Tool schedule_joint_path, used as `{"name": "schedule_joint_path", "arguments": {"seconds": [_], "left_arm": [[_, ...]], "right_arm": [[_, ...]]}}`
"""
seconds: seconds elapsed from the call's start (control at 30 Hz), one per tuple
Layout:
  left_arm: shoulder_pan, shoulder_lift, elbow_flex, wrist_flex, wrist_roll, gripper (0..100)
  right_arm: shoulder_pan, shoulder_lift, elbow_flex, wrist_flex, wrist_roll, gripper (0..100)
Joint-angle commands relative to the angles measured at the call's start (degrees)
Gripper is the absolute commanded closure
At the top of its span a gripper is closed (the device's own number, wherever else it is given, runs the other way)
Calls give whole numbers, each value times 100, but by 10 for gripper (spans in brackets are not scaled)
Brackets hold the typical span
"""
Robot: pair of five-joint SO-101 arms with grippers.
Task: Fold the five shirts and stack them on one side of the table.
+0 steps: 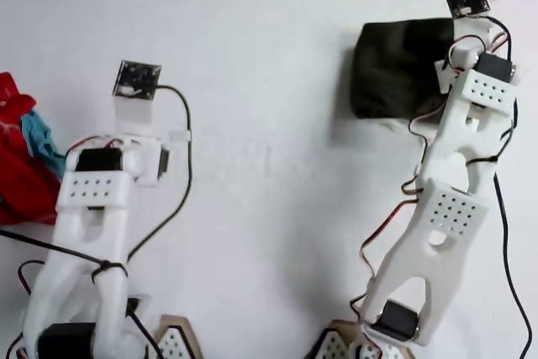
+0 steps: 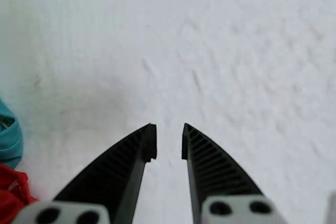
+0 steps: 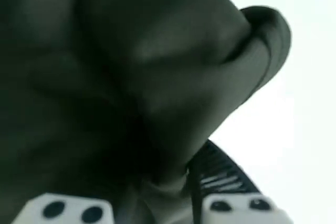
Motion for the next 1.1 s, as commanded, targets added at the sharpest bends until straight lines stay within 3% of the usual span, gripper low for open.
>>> {"name": "schedule_joint_path", "arguments": {"seconds": [0.0, 0.2, 0.3, 0.5, 0.6, 0.7, 0.93, 1.07], "left_arm": [[-35, -167, -22, 62, -18, 891], [-53, -167, -13, 105, -18, 891], [-62, -185, -13, 114, -18, 891], [-62, -211, -66, 475, -18, 891], [-70, -211, -66, 642, -18, 891], [-220, -211, -66, 695, -26, 892], [-1178, -211, -66, 712, -70, 892], [-1574, -211, -66, 721, -536, 892]], "right_arm": [[154, -224, -545, 198, 0, 769], [145, -453, -1582, 453, -1240, 809], [-40, -470, -1793, 1051, -1697, 817], [-558, -295, -1820, 2624, -1345, 986], [-796, -66, -1811, 3055, -1371, 945], [-1059, 189, -1829, 3336, -1327, 964], [-1147, 1059, -1846, 3398, -1319, 979], [-1138, 1077, -2532, 3574, -1319, 979]]}}
